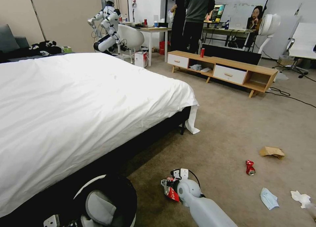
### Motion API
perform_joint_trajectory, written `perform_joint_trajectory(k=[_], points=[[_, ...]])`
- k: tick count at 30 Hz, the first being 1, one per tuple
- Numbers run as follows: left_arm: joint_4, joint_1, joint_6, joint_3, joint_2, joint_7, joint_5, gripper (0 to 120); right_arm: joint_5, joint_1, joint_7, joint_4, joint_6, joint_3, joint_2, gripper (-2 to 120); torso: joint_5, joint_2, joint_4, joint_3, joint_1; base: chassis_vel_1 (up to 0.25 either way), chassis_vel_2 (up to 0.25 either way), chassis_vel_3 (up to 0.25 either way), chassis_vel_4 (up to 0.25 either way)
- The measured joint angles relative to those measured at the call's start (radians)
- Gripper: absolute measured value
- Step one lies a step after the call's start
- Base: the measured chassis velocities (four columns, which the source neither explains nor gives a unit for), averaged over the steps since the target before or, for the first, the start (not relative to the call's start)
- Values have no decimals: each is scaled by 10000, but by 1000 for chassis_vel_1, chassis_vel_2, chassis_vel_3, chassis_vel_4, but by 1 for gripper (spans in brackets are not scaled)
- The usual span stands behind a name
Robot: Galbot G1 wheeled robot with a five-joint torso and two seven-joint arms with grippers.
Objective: Pick up the trash bin, then pick up the garbage from the floor and place it into the trash bin.
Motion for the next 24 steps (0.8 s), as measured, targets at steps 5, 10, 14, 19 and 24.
perform_joint_trajectory(k=[5, 10, 14, 19, 24], points=[[24, -10, 0, -12, -9, -2, -1, 1, -473, 325, -259, -830, 191, 0, 391, 100, -1, 0, -1, -1, 0, 0, 0, 0, 0], [25, -1, 0, -31, -12, -3, -10, 1, -1174, 659, -646, -1973, 514, 100, 890, 100, 1, -1, 0, 0, 0, 0, 0, 0, 0], [21, 9, 0, -35, -13, -3, -17, 1, -1750, 867, -949, -2919, 735, 313, 1337, 100, 0, 0, -1, 0, 0, 0, 0, 0, 0], [-6, 31, 0, -42, 0, -3, -35, 1, -2222, 1050, -1224, -3638, 911, 563, 1675, 100, -1, 0, -1, 0, 0, 0, 0, 0, 0], [-19, 57, 0, -46, 8, -3, -44, 1, -2653, 1196, -1533, -4302, 1100, 816, 1862, 100, 1, 0, 1, 0, 0, 0, 0, 0, 0]])
